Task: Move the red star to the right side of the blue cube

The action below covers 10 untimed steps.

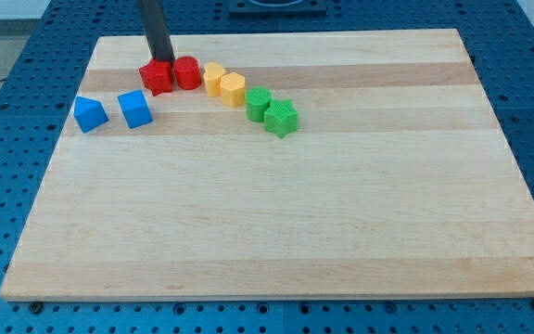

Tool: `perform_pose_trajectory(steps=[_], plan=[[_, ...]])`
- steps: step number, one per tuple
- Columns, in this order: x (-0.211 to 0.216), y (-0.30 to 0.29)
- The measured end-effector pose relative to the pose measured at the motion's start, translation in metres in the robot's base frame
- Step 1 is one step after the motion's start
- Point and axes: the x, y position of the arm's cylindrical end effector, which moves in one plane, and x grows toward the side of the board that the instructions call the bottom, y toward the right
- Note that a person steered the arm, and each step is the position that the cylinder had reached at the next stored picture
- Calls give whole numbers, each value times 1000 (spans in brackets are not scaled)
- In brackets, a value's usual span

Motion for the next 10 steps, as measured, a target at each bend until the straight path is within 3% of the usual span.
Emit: perform_pose_trajectory(steps=[1, 3, 4, 5, 6, 10], plan=[[16, 2], [-41, -22], [-38, -79], [-11, -89], [24, -79], [42, 25]])
